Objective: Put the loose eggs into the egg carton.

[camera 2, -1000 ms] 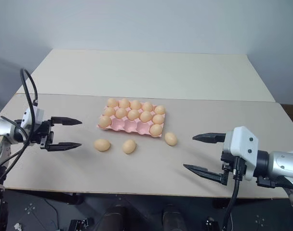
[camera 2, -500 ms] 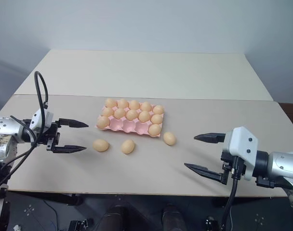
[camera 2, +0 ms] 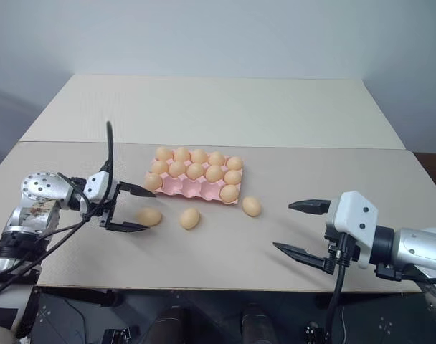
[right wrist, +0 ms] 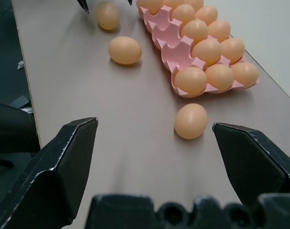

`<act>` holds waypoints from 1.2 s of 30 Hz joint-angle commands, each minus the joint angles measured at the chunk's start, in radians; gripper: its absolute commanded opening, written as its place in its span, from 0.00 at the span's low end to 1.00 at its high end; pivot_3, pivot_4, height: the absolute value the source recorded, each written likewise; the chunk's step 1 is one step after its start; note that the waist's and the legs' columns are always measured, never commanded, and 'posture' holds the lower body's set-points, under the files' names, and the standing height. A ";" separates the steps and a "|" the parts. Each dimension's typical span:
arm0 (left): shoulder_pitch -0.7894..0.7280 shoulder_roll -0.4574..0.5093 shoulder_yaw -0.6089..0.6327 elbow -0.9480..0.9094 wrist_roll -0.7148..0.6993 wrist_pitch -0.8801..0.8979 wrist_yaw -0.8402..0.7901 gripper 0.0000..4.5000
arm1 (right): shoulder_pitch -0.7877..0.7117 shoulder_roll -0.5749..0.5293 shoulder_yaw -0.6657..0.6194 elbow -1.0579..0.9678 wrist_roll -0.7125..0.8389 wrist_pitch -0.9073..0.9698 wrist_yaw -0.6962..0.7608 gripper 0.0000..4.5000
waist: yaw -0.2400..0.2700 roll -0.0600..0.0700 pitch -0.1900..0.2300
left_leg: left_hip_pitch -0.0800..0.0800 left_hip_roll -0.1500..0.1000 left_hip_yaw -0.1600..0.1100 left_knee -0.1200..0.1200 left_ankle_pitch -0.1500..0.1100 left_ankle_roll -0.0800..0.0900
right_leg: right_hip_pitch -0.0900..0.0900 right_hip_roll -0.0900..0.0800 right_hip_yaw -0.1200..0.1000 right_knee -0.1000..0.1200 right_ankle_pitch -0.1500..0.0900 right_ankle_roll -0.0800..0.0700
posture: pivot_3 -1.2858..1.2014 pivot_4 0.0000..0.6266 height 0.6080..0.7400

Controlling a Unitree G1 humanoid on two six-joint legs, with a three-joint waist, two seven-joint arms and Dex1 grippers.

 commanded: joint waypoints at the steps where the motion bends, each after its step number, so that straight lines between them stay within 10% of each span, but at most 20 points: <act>1: -0.023 -0.007 0.000 0.032 0.011 -0.035 -0.003 0.88 | 0.005 0.002 -0.026 -0.026 -0.009 -0.014 -0.012 1.00 | 0.000 0.000 0.000 | 0.000 0.000 0.000 0.000 0.000 0.000 | 0.000 0.000 0.000 0.000 0.000 0.000 | 0.52 0.24 1.00; 11: -0.044 -0.035 -0.006 0.101 0.042 -0.062 0.024 0.26 | -0.003 0.008 -0.009 -0.012 -0.032 -0.020 -0.032 1.00 | 0.001 0.000 0.000 | 0.000 0.000 0.000 0.000 0.000 0.000 | 0.000 0.000 0.000 0.000 0.000 0.000 | 0.52 0.24 1.00; 36: -0.241 -0.159 0.101 0.269 -0.014 -0.048 0.170 0.24 | -0.040 0.051 0.044 0.008 -0.087 -0.031 -0.080 1.00 | 0.003 0.000 0.000 | -0.001 -0.001 -0.001 0.000 0.000 0.000 | 0.000 -0.001 0.000 0.000 0.000 0.000 | 0.52 0.24 1.00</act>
